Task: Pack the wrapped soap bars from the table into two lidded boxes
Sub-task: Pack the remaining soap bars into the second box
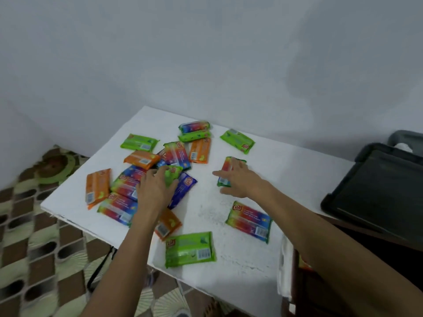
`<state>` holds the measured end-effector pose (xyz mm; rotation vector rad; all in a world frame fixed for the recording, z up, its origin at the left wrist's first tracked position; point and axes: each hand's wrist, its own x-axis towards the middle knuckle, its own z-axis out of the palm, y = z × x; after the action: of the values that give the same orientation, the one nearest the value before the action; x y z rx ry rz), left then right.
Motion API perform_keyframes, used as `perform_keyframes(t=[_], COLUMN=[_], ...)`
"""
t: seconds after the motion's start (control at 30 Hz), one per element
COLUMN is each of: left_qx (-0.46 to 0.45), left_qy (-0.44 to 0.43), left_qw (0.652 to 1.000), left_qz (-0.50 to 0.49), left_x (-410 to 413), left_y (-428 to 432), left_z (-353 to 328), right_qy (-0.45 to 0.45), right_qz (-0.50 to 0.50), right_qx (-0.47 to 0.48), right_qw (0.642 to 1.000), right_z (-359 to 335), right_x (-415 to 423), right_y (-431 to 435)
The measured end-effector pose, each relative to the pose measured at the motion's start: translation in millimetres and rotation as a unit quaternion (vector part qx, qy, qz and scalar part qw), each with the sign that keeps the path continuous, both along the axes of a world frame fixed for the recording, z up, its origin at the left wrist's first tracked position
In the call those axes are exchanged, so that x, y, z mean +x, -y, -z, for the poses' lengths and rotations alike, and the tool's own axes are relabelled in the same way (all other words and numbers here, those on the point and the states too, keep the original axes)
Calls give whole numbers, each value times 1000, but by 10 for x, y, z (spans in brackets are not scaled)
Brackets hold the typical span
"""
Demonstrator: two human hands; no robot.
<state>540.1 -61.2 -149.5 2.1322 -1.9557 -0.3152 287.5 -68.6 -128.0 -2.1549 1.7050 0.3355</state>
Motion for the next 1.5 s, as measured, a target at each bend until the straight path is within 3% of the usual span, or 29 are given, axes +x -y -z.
perform_keyframes(t=[0.2,0.43,0.53,0.6,0.73,0.9,1.1,1.33,1.5], left_qx=[33,106,42,-27,-125,-68,34,64,51], left_qy=[88,23,12,-15,-208,-452,-623,-599,-577], left_qw=[994,993,997,995,959,874,769,781,797], left_qz=[48,38,61,94,145,163,139,164,169], left_x=[-47,-142,-275,-388,-722,-1238,-1813,-2126,-2156], left_y=[194,227,78,-67,-409,-773,-1221,-1481,-1479], left_z=[15,-120,-315,-469,-767,-871,-781,-608,-622], right_qy=[-49,60,85,176,309,457,500,511,534], right_qz=[19,43,76,96,153,249,343,358,375], right_qx=[-23,-106,-169,-206,-269,-231,-177,-67,48], right_qw=[998,992,979,958,899,822,775,779,756], right_z=[235,-23,-241,-372,-657,-974,-1089,-652,-344], right_x=[186,6,-167,-341,-700,-1109,-1615,-1760,-1641], right_y=[125,-20,-123,-259,-838,-1750,-2657,-2798,-2588])
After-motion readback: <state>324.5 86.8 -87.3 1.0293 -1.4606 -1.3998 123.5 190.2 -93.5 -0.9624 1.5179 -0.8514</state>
